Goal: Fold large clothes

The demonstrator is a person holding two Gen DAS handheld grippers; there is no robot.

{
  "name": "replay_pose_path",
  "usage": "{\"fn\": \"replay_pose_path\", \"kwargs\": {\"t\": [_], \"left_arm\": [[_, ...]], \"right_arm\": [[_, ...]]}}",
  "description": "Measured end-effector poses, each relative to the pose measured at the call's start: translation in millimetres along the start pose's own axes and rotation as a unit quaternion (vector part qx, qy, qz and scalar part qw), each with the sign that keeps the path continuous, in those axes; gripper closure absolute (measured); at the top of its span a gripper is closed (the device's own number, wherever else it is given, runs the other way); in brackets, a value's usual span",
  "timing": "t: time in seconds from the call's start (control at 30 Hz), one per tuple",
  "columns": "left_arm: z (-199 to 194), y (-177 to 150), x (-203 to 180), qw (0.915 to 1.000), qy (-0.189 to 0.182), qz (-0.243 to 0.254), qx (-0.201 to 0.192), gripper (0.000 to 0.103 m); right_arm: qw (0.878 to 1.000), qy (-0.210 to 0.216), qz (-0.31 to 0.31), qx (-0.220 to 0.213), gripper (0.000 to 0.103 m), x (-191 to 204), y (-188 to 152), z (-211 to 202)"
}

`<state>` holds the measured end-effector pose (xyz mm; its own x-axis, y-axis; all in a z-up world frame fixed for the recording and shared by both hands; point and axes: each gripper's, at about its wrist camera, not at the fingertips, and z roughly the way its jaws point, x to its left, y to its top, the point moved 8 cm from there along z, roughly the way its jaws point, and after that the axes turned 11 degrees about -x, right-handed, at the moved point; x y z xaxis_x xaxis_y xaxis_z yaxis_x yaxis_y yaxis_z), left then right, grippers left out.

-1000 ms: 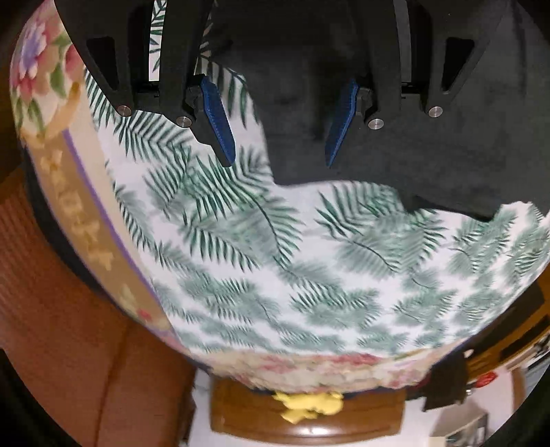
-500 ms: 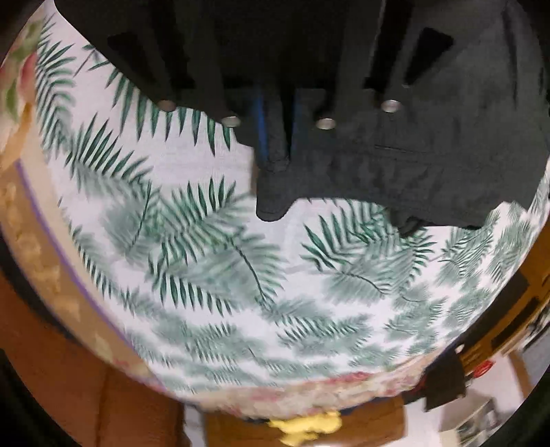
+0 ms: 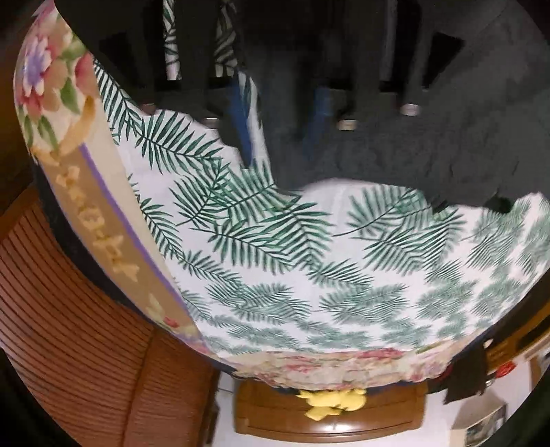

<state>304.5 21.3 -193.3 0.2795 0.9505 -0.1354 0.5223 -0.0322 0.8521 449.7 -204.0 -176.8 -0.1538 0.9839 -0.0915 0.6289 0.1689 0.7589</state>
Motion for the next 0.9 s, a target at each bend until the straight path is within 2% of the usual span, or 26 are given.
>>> {"fn": "replay_pose_path", "kwargs": {"t": [0.3, 0.5, 0.9], "left_arm": [[-10, 3, -6, 0.9999, -0.003, 0.008, -0.01, 0.082], [-20, 4, -9, 0.9998, -0.003, 0.014, -0.017, 0.082], [-46, 5, 1, 0.9993, 0.005, 0.016, -0.033, 0.082]], "right_arm": [[0.994, 0.084, -0.061, 0.013, 0.051, 65, -50, -64], [0.988, 0.131, -0.08, 0.019, 0.051, 101, -80, -97], [0.983, 0.168, -0.078, 0.008, 0.051, 159, -69, -95]]}}
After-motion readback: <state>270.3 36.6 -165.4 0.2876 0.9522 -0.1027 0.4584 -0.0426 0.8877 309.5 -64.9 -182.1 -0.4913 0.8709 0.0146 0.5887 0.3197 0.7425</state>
